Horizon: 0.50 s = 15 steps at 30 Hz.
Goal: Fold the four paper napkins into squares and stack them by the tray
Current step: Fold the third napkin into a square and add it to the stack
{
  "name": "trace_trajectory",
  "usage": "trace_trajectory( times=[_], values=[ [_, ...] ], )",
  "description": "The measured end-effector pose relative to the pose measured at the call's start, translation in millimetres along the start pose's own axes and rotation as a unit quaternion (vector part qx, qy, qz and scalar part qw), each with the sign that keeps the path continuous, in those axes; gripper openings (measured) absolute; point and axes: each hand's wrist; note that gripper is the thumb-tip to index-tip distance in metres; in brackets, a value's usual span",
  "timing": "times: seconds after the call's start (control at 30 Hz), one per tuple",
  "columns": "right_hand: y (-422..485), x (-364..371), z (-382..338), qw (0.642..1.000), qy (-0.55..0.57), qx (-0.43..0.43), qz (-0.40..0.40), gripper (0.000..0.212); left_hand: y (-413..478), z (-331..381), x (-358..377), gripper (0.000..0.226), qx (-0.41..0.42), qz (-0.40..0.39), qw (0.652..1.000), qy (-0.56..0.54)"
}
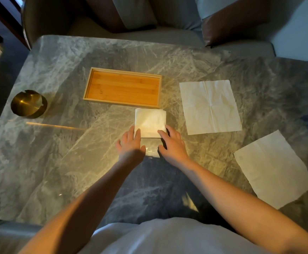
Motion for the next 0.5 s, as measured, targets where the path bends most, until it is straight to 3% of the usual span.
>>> trace_trajectory(
  times=[0.2, 0.5],
  values=[
    [-7.8, -5.6, -12.5, 0.980, 0.189, 0.068, -0.001, 0.060, -19.1, 5.2, -7.2, 0.075, 0.042, 0.028, 0.999, 0.002],
    [-57.6, -4.3, 19.5, 0.995, -0.037, 0.017, 0.095, 0.069, -33.4, 30.5, -25.4, 0.079, 0.176, 0.046, 0.974, 0.133]
  ],
)
Point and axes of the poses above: each hand's wrist, its own y-axis towards the middle knuckle, its own x-axis out of the palm, z = x × y, and after that the axes turned 9 degrees about x, right-handed
